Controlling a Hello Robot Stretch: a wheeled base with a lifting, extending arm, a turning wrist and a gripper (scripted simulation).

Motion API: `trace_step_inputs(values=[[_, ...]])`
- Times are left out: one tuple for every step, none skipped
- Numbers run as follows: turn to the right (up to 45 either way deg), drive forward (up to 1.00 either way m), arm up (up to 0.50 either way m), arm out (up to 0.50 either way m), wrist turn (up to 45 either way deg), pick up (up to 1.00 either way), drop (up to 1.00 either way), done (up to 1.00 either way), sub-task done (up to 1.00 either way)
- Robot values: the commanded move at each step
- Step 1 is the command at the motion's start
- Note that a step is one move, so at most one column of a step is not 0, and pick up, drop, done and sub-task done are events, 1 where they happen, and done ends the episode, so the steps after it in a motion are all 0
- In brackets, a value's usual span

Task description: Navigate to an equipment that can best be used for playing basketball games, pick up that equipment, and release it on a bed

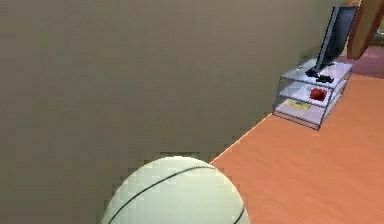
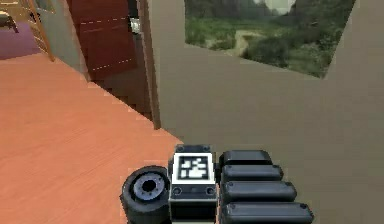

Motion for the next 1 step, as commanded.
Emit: trace_step_inputs(values=[[-45.0, 0.00, 0.00, 0.00, 0.0, 0.00, 0.00, 0.00, 0.00]])
